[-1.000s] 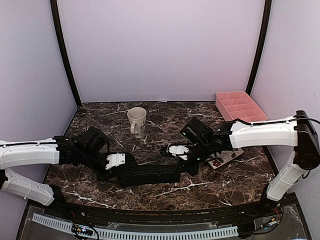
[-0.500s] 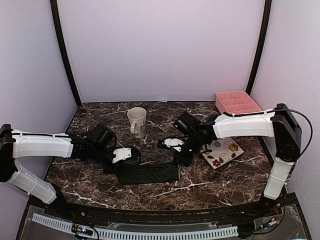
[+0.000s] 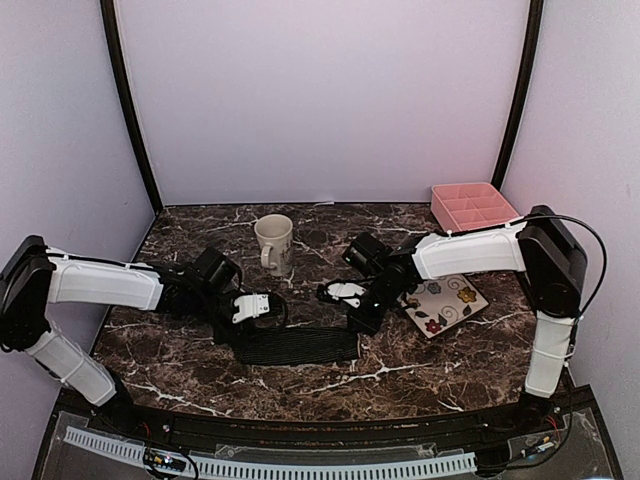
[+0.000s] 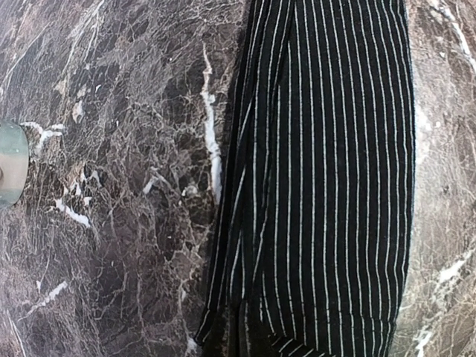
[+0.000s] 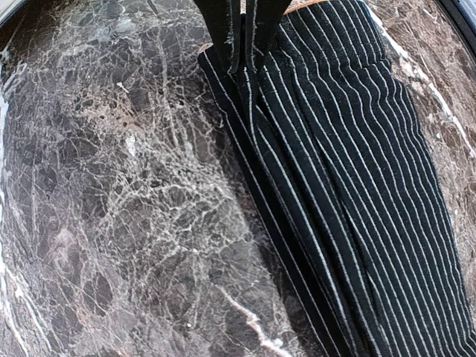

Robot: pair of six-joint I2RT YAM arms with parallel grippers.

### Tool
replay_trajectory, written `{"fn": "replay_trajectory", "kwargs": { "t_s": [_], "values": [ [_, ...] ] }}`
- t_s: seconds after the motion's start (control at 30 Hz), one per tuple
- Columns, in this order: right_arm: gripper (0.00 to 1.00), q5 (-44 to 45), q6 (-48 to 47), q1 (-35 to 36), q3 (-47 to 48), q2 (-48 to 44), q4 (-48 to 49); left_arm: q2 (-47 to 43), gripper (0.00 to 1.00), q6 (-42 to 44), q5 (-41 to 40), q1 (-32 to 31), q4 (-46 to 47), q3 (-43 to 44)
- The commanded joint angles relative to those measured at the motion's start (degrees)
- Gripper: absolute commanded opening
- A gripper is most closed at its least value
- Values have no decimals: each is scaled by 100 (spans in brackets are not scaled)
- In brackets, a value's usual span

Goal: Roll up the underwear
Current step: Fold the underwear at the center of the board, then rotate the underwear at the center of the board.

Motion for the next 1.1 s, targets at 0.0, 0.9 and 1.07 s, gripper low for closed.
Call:
{"fn": "replay_trajectory", "kwargs": {
  "t_s": [0.0,0.9,1.07],
  "values": [
    [0,154,106,-65,43,124,-10,124,0,-47,-207,66,168,52],
    [49,-664,854,-460,796,-634,-629,-687,57,-2608,-664,103,-1405,1081],
    [48,-1427,828,-353,624,-645,-692,-943,62,-3758,405,87,-1685,1041]
  ]
}}
